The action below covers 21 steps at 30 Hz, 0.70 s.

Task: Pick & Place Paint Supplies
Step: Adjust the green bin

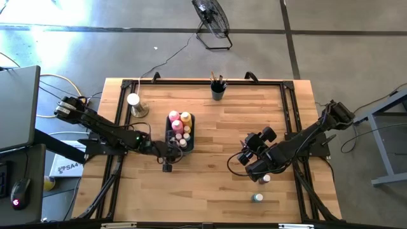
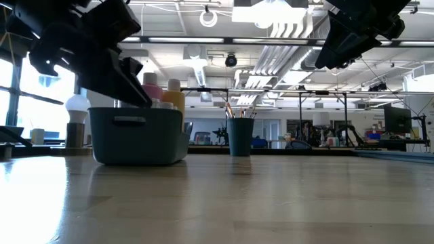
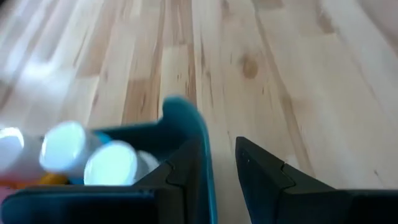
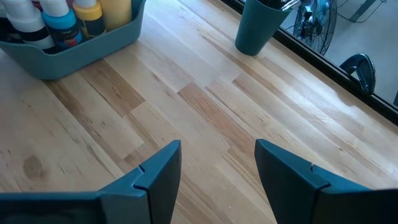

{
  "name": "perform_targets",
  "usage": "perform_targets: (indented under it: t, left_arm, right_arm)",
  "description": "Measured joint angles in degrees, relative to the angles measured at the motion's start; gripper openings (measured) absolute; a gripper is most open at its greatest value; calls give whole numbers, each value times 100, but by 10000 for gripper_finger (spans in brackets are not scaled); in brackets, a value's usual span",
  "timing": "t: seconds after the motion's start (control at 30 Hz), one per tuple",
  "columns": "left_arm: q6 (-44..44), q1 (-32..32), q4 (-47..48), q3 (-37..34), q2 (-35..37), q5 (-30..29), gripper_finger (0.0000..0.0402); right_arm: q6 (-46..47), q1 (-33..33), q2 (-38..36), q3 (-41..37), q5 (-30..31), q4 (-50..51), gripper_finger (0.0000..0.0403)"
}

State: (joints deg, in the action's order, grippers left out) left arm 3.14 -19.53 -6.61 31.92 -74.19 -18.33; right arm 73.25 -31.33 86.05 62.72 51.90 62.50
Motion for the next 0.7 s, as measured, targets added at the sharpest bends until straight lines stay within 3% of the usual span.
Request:
perform_targets:
  t: [0.43, 0.57, 0.7]
  left_arm:
    - [-1137, 0, -1915, 9, 27, -74, 97]
    - [-1462, 0, -1687, 9, 425, -91, 97]
    - [-1504, 0, -792, 9, 1375, -289, 97]
  right_arm:
    - [0, 0, 0, 0, 0, -20, 199]
    - [0, 0, -1, -1, -47, -31, 199]
    - [2, 0, -1, -2, -113, -50, 199]
